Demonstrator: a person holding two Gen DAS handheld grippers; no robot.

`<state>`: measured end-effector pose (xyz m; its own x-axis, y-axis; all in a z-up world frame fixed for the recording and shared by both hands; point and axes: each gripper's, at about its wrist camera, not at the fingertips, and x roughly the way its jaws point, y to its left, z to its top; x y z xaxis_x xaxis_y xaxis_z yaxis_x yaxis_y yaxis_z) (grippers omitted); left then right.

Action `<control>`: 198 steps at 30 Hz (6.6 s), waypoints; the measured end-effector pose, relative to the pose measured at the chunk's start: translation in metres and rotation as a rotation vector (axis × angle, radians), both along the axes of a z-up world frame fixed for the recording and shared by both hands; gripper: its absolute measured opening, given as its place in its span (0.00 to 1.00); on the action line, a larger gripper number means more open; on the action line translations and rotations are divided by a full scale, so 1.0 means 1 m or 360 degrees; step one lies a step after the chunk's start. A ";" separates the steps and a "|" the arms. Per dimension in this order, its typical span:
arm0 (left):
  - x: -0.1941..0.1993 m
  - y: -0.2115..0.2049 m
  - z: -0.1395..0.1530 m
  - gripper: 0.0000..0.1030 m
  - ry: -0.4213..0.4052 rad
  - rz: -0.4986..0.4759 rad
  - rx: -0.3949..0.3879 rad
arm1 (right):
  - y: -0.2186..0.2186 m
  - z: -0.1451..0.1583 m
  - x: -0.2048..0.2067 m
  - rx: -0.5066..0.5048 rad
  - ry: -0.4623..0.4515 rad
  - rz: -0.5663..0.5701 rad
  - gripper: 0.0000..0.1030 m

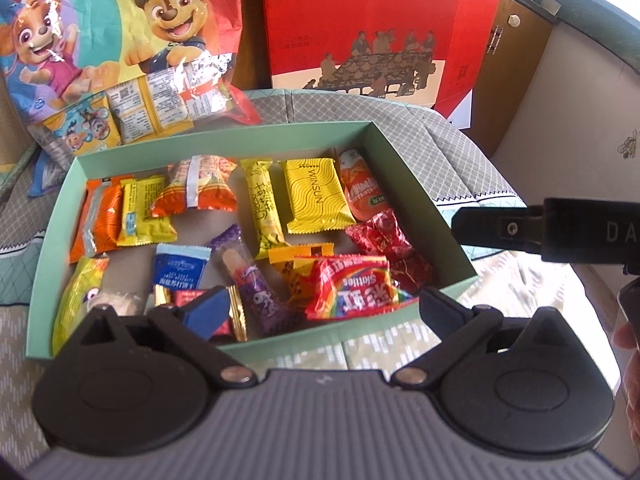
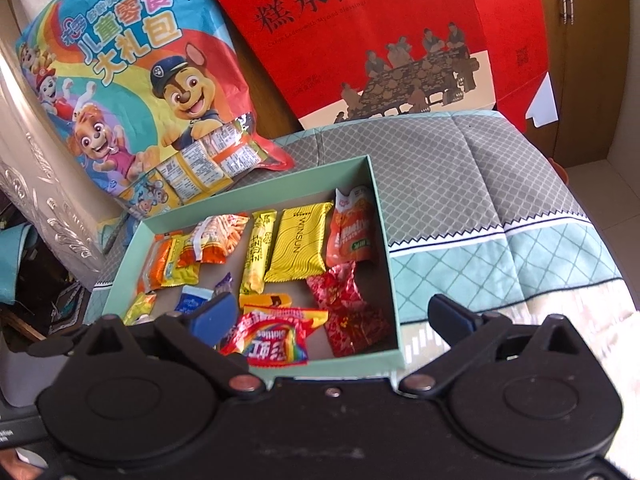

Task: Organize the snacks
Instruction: 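Move both open tools back toward the pink candy stick and round cup, then grasp the round jelly cup with the left tool while the right tool grasps the pink-green candy, then carry both candies into the green box and open both tools, then move both open tools back to the red candy and chocolate egg, then grasp the red square candy with the left tool while the right tool grasps the chocolate egg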

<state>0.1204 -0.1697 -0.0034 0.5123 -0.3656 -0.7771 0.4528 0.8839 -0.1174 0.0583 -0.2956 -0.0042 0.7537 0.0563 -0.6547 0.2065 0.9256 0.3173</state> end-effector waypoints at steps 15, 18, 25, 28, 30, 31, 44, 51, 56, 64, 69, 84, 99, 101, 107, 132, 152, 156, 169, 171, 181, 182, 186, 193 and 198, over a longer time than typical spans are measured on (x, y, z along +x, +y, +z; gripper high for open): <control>-0.057 -0.006 -0.037 1.00 0.0144 -0.0140 0.0112 | -0.015 -0.050 -0.057 0.0181 0.0148 -0.0099 1.00; -0.068 -0.022 -0.045 1.00 0.0160 -0.0225 0.0145 | -0.022 -0.060 -0.066 0.0219 0.0162 -0.0123 1.00; -0.082 -0.059 -0.063 1.00 0.0156 -0.0398 0.0201 | -0.042 -0.080 -0.079 0.0329 0.0188 -0.0213 1.00; -0.084 -0.067 -0.068 0.90 0.0120 -0.0431 0.0195 | -0.045 -0.086 -0.082 0.0352 0.0189 -0.0226 1.00; -0.083 -0.071 -0.070 0.63 0.0120 -0.0463 0.0174 | -0.047 -0.089 -0.083 0.0363 0.0191 -0.0229 1.00; -0.081 -0.071 -0.070 0.40 0.0143 -0.0490 0.0147 | -0.046 -0.090 -0.082 0.0365 0.0195 -0.0229 1.00; -0.063 -0.008 -0.067 0.41 0.0175 -0.0299 0.0139 | -0.012 -0.096 -0.066 0.0143 0.0222 -0.0051 0.86; -0.052 0.030 -0.068 0.43 0.0240 -0.0130 0.0066 | 0.034 -0.104 -0.055 -0.0291 0.0284 0.0137 0.72; -0.052 0.035 -0.071 0.43 0.0227 -0.0120 0.0057 | 0.054 -0.100 -0.050 -0.0472 0.0313 0.0194 0.29; -0.057 0.042 -0.066 0.41 0.0208 -0.0125 0.0033 | 0.046 -0.083 -0.051 -0.0241 0.0296 0.0176 0.27; -0.054 0.055 -0.049 0.41 0.0182 -0.0107 -0.0008 | 0.051 -0.056 -0.049 -0.0150 0.0206 0.0226 0.27; 0.031 0.075 0.016 0.42 -0.0028 0.0091 -0.0090 | 0.029 0.008 0.034 -0.0033 -0.0042 0.0166 0.27; 0.086 0.062 -0.003 0.42 0.0026 0.0187 -0.0049 | 0.025 -0.018 0.083 -0.0017 0.0030 0.0126 0.27; 0.088 0.061 -0.005 0.42 0.0030 0.0190 -0.0044 | 0.024 -0.020 0.086 -0.0016 0.0037 0.0124 0.27; 0.095 0.058 -0.007 0.42 0.0027 0.0204 -0.0028 | 0.022 -0.022 0.090 -0.0008 0.0033 0.0106 0.29; 0.056 0.064 -0.005 1.00 0.0010 0.0318 0.0058 | 0.026 -0.016 0.045 0.0015 0.0029 0.0020 1.00; -0.038 0.026 -0.028 1.00 0.0162 0.0025 0.0082 | -0.009 -0.048 -0.055 0.0130 0.0143 -0.0121 1.00; -0.067 -0.003 -0.038 1.00 0.0188 -0.0152 0.0149 | -0.024 -0.058 -0.076 0.0175 0.0164 -0.0170 1.00; -0.129 -0.067 -0.078 1.00 0.0268 -0.0501 0.0353 | -0.049 -0.095 -0.120 0.0303 0.0138 -0.0242 0.78; -0.126 -0.066 -0.083 1.00 0.0260 -0.0477 0.0392 | -0.047 -0.098 -0.123 0.0297 0.0140 -0.0225 0.71; -0.084 -0.026 -0.081 1.00 0.0254 -0.0135 0.0402 | -0.026 -0.106 -0.115 0.0154 0.0189 -0.0074 0.35; -0.081 -0.023 -0.079 1.00 0.0253 -0.0119 0.0392 | -0.023 -0.108 -0.114 0.0120 0.0201 -0.0061 0.32; -0.083 -0.024 -0.073 1.00 0.0239 -0.0167 0.0355 | -0.015 -0.107 -0.120 0.0026 0.0186 0.0010 0.30; -0.108 -0.062 -0.070 1.00 0.0180 -0.0426 0.0348 | -0.041 -0.112 -0.132 0.0307 0.0143 -0.0061 0.29; -0.116 -0.085 -0.076 0.83 0.0091 -0.0515 0.0416 | -0.045 -0.113 -0.137 0.0317 0.0137 -0.0077 0.29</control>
